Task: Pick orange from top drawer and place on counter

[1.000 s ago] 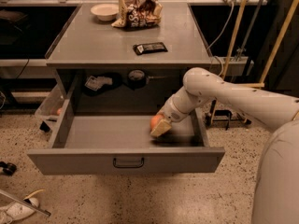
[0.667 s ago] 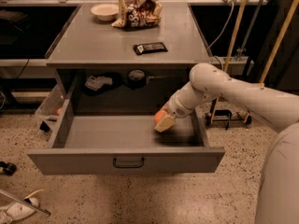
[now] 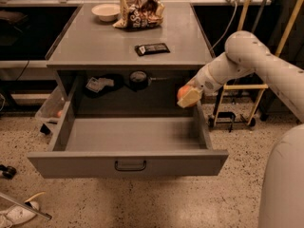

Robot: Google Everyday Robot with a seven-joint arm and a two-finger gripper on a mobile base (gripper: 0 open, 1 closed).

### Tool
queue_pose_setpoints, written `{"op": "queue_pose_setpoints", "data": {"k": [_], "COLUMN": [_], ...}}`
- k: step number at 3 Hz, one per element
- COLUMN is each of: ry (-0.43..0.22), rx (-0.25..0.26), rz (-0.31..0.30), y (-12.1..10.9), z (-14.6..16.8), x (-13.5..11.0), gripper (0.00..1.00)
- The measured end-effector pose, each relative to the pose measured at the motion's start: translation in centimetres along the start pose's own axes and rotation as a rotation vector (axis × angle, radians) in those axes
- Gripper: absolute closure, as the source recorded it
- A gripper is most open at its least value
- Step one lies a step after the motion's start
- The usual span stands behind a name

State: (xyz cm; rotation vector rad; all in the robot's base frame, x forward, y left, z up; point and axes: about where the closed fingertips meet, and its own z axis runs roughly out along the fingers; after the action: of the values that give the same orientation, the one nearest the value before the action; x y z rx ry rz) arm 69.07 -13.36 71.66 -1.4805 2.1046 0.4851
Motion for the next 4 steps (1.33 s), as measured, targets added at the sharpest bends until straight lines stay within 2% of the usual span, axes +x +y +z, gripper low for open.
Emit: {"op": "queue_pose_setpoints", "data": {"k": [1,2,3,4], "ry": [-0.08,-0.14,-0.146,-0.146], "rx": [0.145,0.332,0.379,0.376], "rz": [0.018,0.005,0.006,0.006], "y": [-2.2,-1.0,-0.6,-0.6], "z": [-9.1,-18.2,-20.7,-20.5], "x": [-0.5,-0.5,-0.4,-0.4], "gripper": [1.0,1.0,1.0,1.0]}}
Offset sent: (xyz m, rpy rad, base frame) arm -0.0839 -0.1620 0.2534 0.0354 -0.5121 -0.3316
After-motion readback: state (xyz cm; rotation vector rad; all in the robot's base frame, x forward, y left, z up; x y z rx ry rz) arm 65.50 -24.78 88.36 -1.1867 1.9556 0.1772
